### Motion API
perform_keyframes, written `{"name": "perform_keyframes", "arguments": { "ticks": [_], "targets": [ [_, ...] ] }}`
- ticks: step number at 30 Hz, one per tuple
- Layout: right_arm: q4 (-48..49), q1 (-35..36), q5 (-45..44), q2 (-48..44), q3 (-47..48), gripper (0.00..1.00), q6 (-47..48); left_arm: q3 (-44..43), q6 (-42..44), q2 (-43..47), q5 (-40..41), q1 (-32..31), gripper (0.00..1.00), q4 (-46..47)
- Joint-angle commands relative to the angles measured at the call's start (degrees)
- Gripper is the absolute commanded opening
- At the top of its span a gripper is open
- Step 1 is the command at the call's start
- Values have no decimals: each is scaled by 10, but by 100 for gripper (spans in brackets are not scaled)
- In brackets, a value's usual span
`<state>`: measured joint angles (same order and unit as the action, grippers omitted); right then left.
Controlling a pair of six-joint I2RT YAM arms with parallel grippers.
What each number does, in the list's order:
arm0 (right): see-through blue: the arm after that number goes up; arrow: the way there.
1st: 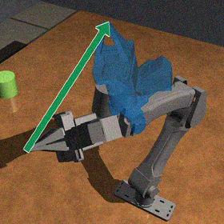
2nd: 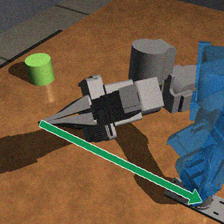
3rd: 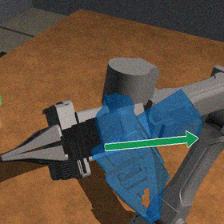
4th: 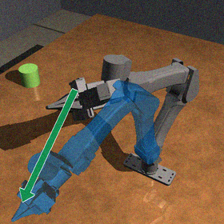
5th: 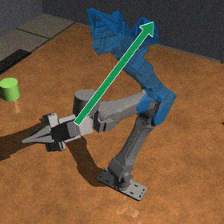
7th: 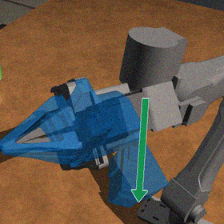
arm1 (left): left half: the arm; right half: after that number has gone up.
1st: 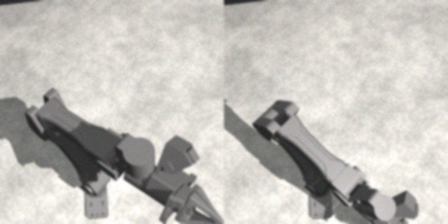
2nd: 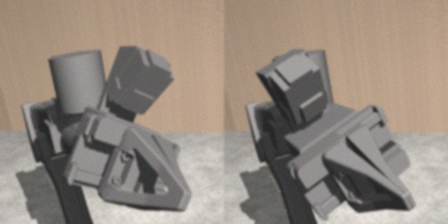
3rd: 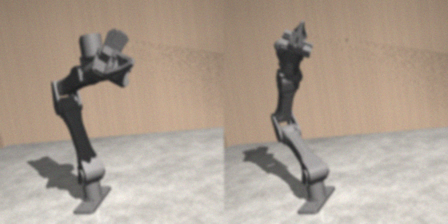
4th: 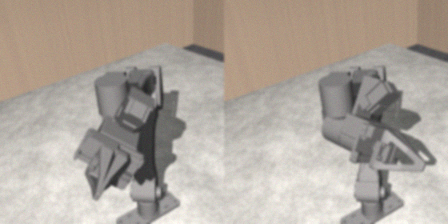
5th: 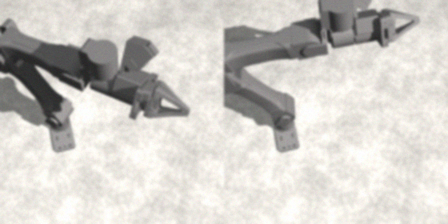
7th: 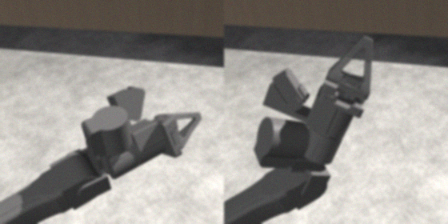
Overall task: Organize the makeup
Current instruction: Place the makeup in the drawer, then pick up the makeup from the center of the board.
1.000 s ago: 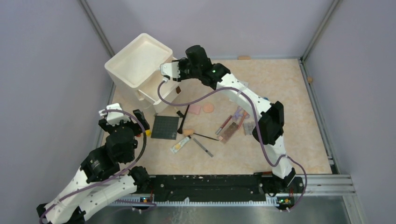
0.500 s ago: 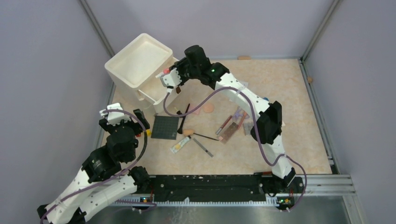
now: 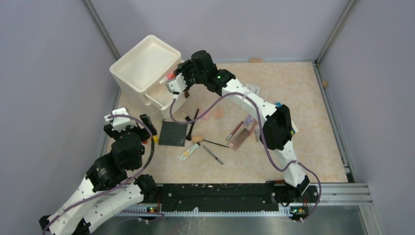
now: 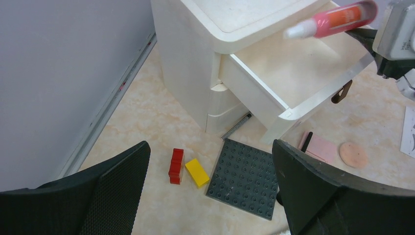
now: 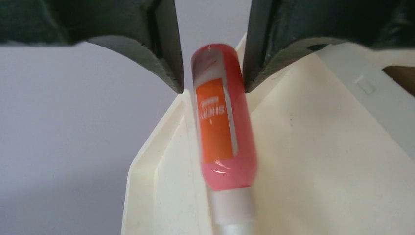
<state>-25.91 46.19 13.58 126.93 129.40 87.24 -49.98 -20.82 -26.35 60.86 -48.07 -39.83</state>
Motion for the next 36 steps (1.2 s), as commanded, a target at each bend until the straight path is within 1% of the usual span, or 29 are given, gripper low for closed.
{"name": "perform_keyframes", "arguments": {
  "ticks": [1,6,9,12,15,18,21,23,26,29,33,36],
  "targets": [
    [99,-4,22,-14,-26,50,-37,4,10,7,-7,3,99,27],
    [105,-3,24,-16,-31,61,-53,6,10,9,-6,4,99,27],
    [122,-4,15,-20,-45,62,-53,7,10,10,-7,5,99,29],
    [171,-3,3,-36,-74,62,-62,7,12,9,-9,5,99,31],
    [223,-4,5,-58,-92,61,-104,8,12,7,-9,5,99,31],
    [276,-3,10,-95,-104,62,-208,9,14,4,-10,6,99,34],
    [333,7,-21,-136,-127,61,-303,8,14,-2,-18,5,99,34],
    [356,15,-51,-165,-147,61,-358,5,13,-9,-24,6,99,34],
    [361,26,-104,-215,-185,61,-443,1,4,-24,-32,6,99,28],
    [393,29,-184,-281,-261,62,-582,-9,-11,-44,-37,6,99,11],
    [329,28,-333,-350,-322,61,-756,-19,-20,-60,-35,6,99,-5],
    [275,24,-384,-393,-387,62,-837,-26,-20,-65,-37,6,99,-10]
  ]
}}
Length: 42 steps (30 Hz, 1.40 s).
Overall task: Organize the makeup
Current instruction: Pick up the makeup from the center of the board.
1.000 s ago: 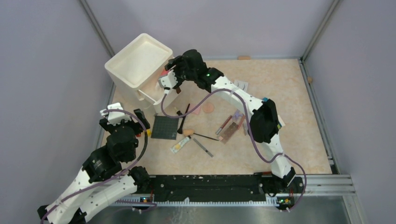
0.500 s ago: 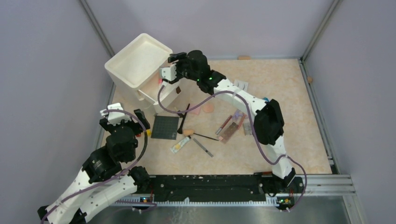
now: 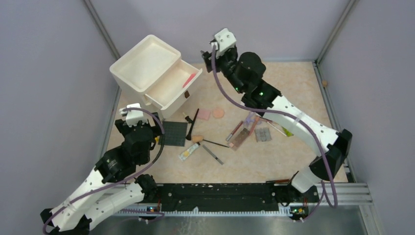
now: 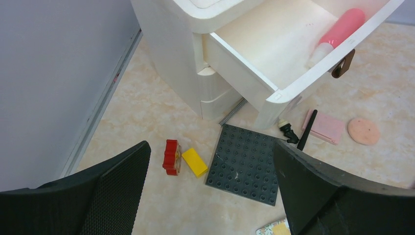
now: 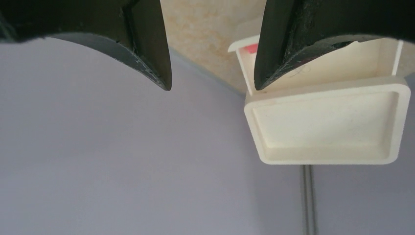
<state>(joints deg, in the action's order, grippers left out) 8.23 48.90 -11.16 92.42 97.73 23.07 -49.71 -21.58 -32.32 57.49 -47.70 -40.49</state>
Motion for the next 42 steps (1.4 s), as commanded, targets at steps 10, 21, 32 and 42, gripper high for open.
{"name": "perform_keyframes", "arguments": {
  "ticks": [10,21,32,42],
  "targets": [
    [-326,-112,-126,-161,-245,63,-458,-25,-7,-27,1,2,99,2],
    [-414,-230,-36,-176,-370,75,-529,-7,15,-50,-17,14,99,31],
    [-382,-230,31,-114,-380,70,-553,7,60,-69,-99,73,99,81],
    [-311,-219,153,-94,-397,70,-519,10,72,-79,-138,109,99,97]
  ]
}}
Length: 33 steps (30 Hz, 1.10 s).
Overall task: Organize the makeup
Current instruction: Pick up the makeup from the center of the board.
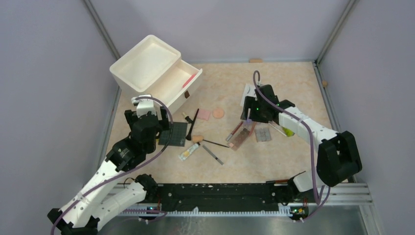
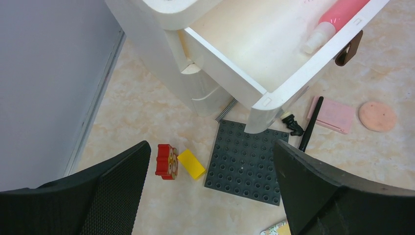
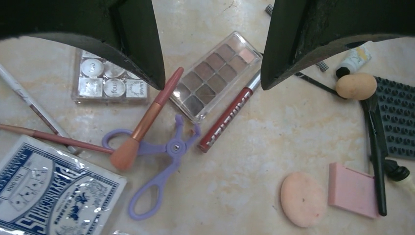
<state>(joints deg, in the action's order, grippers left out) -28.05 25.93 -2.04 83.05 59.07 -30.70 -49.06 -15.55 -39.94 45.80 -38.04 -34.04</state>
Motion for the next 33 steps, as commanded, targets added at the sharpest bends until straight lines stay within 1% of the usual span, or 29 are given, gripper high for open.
{"name": "perform_keyframes", "arguments": {
  "ticks": [1,5,10,17,18,19,21,24,26,28,31,33],
  "targets": [
    [58,17,64,-1,-11,70,21,4,13,-3,-24,15,99,34],
    [68,45,61,7,-2,70,32,4,16,-4,-37,27,99,38],
    [86,110,61,29,15,69,56,5,18,-7,-45,32,99,40],
    [99,162,47,64,38,63,40,6,19,-4,-58,37,99,43],
    [100,167,36,62,37,63,32,7,24,-5,-77,37,99,47],
    [100,168,26,58,36,62,24,7,31,-7,-112,37,99,56],
    [90,169,-16,44,36,62,8,6,47,-17,-204,37,98,64],
    [61,168,-75,15,40,63,3,-17,17,-59,-292,36,94,20],
    [45,164,-107,-10,37,63,2,-20,8,-81,-326,35,93,-4],
    [36,152,-120,-34,27,64,-4,-16,0,-93,-344,31,91,-23],
    [42,127,-109,-76,0,64,-14,-17,-11,-107,-366,7,90,-26],
    [55,107,-91,-103,-21,64,-16,-19,-20,-133,-383,-9,90,-27]
  ]
}}
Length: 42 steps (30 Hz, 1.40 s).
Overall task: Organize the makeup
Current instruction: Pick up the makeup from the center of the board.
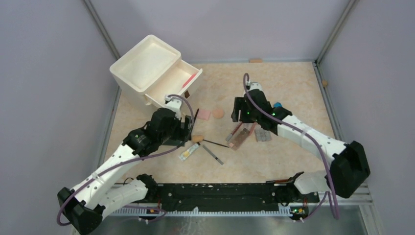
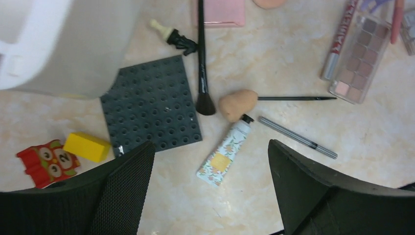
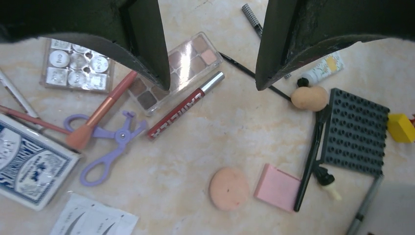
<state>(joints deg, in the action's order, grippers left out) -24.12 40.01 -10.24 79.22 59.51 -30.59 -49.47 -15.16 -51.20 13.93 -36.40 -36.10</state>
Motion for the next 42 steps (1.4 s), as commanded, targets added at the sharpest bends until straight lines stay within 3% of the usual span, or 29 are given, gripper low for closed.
{"name": "perform_keyframes", "arguments": {
  "ticks": [1,9,20,33,42],
  "targets": [
    [20,-43,-2,-76,-33,64,-18,-14,-32,-35,-66,-33,90,-6],
    [17,-62,-1,-118,-41,64,11,19,-100,-163,-95,-70,91,23],
    [19,-63,10,-129,-48,64,34,47,-103,-257,-83,-70,88,58],
    [22,-63,30,-128,-43,64,43,56,-97,-323,-49,-73,77,97],
    [24,-63,25,-136,-54,64,44,45,-95,-356,-29,-87,58,95]
  ]
}}
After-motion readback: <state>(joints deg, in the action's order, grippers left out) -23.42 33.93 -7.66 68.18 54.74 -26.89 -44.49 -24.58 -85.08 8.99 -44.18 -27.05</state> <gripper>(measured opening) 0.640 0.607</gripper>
